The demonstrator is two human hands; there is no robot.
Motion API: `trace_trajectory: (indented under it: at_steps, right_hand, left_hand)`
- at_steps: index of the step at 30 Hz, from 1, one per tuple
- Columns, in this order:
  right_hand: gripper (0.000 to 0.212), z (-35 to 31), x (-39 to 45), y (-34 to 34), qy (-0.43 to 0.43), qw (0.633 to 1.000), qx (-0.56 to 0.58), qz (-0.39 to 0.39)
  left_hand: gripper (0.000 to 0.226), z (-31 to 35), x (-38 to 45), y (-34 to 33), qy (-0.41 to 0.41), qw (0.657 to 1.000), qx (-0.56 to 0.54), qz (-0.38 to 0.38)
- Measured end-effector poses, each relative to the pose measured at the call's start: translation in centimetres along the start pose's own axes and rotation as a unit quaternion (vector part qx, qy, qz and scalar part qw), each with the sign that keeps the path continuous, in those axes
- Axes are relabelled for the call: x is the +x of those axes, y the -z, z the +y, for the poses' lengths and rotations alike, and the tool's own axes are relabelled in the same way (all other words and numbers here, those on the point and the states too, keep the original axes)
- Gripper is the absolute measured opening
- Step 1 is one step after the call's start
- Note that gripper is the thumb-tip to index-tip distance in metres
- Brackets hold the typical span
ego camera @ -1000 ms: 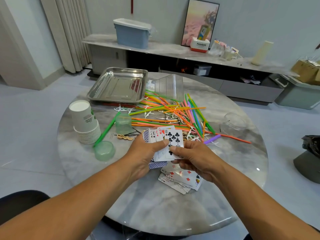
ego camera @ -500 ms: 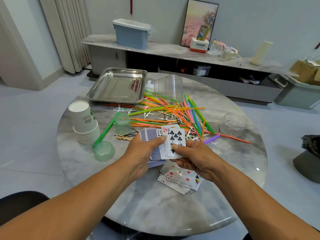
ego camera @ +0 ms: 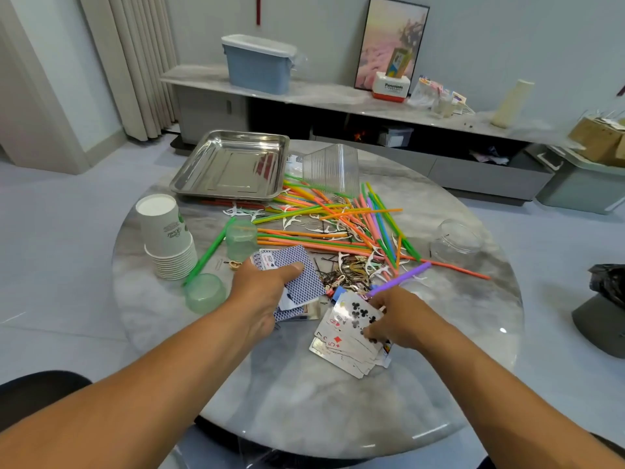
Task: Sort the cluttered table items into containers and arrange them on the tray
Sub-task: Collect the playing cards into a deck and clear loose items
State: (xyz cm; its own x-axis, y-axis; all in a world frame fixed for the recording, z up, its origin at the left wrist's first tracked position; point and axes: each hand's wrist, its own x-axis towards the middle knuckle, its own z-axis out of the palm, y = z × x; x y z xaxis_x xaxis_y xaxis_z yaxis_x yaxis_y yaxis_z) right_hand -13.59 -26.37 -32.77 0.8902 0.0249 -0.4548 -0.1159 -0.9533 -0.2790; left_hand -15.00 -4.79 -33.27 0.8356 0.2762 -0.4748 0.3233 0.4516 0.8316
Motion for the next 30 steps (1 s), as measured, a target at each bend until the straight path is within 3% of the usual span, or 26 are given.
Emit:
trace_trajectory:
  at_steps: [5,6,8,10,11,13,16,18,22,25,28,30]
  right_hand:
    - [0.037,-0.8,-0.1,-0.8,0.0,0.983,-0.154,0.101]
    - [0.028,-0.9,-0.1,-0.9,0.019,0.983,-0.117,0.14]
    - [0.025,-1.1,-0.1,-0.7,0.079,0.975,0.118,0.169]
    - [0.034,-1.9,-0.5,-0.1,0.114,0.922,0.361,0.081]
    - [0.034,-2.4,-0.8,-0.1,0.121,0.904,0.41,0.029]
    - [0.035,-2.8,-0.9,-0.6,0.124,0.897,0.424,-0.025]
    - [0.027,-2.8,-0.6,-1.1,0.095,0.887,0.452,-0.013]
    - [0.025,-2.5,-0.5,-0.8,0.081,0.873,0.481,0.012]
    - [0.015,-2.5,-0.5,-0.3,0.127,0.869,0.459,0.139]
    - [0.013,-2.9,-1.1,-0.8,0.221,0.896,0.303,0.238]
    - [0.019,-3.4,-1.8,-1.9,0.295,0.9,0.224,0.23]
    - [0.023,-3.6,-1.7,-2.3,0.3,0.894,0.251,0.217]
  left_hand:
    - [0.039,-1.0,-1.0,-0.4,0.018,0.999,0.036,-0.028]
    - [0.04,-1.0,-1.1,-0.3,0.017,0.998,0.043,-0.03]
    - [0.043,-1.1,-1.2,-0.3,0.019,0.998,0.053,-0.04]
    - [0.045,-1.0,-1.5,-0.6,0.023,0.997,0.055,-0.058]
    - [0.044,-1.0,-1.7,-0.8,0.026,0.996,0.051,-0.07]
    - [0.039,-0.9,-2.0,-1.1,0.042,0.995,0.032,-0.09]
    - [0.025,-0.8,-1.8,-1.4,0.066,0.992,0.01,-0.105]
    - [0.029,-0.8,-1.7,-1.4,0.063,0.993,0.012,-0.096]
    - [0.038,-0.9,-1.4,-1.4,0.047,0.996,0.008,-0.076]
    - [0.036,-0.9,-1.4,-1.5,0.042,0.996,0.006,-0.076]
    - [0.044,-0.8,-1.8,-1.6,0.041,0.994,-0.002,-0.103]
    - [0.041,-0.8,-2.0,-1.6,0.038,0.992,-0.007,-0.118]
